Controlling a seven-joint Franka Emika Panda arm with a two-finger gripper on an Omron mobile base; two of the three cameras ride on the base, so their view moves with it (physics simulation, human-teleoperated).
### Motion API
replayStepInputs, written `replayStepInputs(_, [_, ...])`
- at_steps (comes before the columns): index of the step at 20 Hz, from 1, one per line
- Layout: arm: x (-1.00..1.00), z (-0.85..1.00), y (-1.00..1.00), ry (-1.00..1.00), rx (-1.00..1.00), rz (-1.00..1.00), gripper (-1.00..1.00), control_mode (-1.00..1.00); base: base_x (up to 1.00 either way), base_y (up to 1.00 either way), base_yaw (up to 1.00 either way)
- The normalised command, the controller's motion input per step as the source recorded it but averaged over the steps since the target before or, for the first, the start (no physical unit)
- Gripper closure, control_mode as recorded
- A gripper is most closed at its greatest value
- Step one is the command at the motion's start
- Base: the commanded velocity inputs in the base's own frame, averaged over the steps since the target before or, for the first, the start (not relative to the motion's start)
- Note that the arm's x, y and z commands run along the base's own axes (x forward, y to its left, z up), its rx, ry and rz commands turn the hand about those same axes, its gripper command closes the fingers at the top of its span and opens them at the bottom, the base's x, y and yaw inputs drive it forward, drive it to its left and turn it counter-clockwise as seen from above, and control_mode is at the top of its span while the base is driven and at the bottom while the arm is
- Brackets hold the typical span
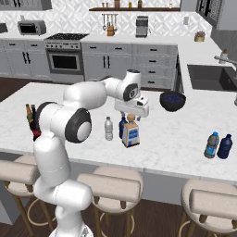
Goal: Move the plastic bottles in the middle to the plastics group, and the glass bottles in the middle to the glass group.
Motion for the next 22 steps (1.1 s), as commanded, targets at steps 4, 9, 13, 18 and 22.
replayStepInputs(4, [0.0,-0.09,0.0,0.0,0.0,0.0,-1.0,-1.0,0.0,0.0,0.0])
replayStepInputs(9, [0.0,-0.02,0.0,0.0,0.0,0.0,1.0,-1.0,0.0,0.0,0.0])
replayStepInputs(13, [0.0,-0.11,0.0,0.0,0.0,0.0,1.0,-1.0,0.0,0.0,0.0])
replayStepInputs(18, [-0.1,0.0,0.0,0.0,0.0,0.0,1.0,-1.0,0.0,0.0,0.0])
replayStepInputs(22, [-0.78,0.0,0.0,-0.03,0.0,0.0,1.0,-1.0,0.0,0.0,0.0])
